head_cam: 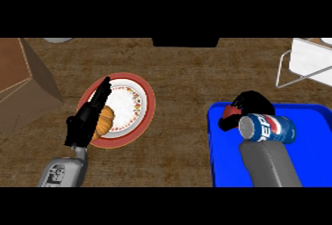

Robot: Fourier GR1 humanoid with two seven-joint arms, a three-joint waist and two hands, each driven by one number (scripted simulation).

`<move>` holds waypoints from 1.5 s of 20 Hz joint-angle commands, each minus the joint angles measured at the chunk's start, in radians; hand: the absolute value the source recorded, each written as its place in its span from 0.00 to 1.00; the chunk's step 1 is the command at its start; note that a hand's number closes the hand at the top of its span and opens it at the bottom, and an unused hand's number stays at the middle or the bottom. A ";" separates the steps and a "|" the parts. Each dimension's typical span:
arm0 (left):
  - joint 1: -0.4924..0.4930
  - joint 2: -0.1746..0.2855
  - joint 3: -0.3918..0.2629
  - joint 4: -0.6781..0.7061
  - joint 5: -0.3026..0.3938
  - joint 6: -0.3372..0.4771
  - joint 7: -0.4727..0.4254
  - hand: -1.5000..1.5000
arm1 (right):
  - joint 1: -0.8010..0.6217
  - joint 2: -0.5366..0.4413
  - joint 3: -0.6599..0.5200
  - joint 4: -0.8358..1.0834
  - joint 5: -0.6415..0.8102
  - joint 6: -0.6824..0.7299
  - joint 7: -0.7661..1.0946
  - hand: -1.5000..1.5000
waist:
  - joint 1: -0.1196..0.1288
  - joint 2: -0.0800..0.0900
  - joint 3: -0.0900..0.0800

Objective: Pick the bell pepper from the tray and place it in the tiered shelf

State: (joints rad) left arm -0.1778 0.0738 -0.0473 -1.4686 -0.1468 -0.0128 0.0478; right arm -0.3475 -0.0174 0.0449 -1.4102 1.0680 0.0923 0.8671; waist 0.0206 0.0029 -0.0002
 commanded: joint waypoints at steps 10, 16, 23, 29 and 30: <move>-0.025 -0.011 0.015 0.016 -0.008 0.022 0.009 0.50 | -0.212 0.017 0.153 -0.181 -0.062 -0.307 0.149 1.00 | -0.022 -0.008 0.000; -0.045 0.029 0.064 0.050 0.032 -0.023 -0.013 0.50 | -0.282 0.008 0.103 -0.344 0.048 -0.175 0.256 1.00 | -0.031 -0.007 -0.001; 0.029 0.009 0.030 -0.004 0.021 -0.018 -0.012 0.50 | -0.375 -0.040 0.045 -0.442 0.230 -0.037 0.351 1.00 | -0.027 -0.009 -0.001; 0.006 -0.029 -0.010 -0.010 -0.020 0.017 0.022 0.50 | -0.580 -0.136 -0.100 -0.273 0.281 0.015 0.274 1.00 | -0.016 -0.004 -0.001; -0.003 -0.012 0.007 0.013 -0.017 0.009 0.011 0.50 | -0.555 -0.134 -0.086 -0.333 0.306 0.054 0.297 1.00 | -0.022 -0.005 -0.001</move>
State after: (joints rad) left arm -0.1772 0.0679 -0.0338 -1.4693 -0.1526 -0.0103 0.0615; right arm -0.8371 -0.1229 -0.0172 -1.7409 1.3161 0.0569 1.0538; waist -0.0007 -0.0028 -0.0007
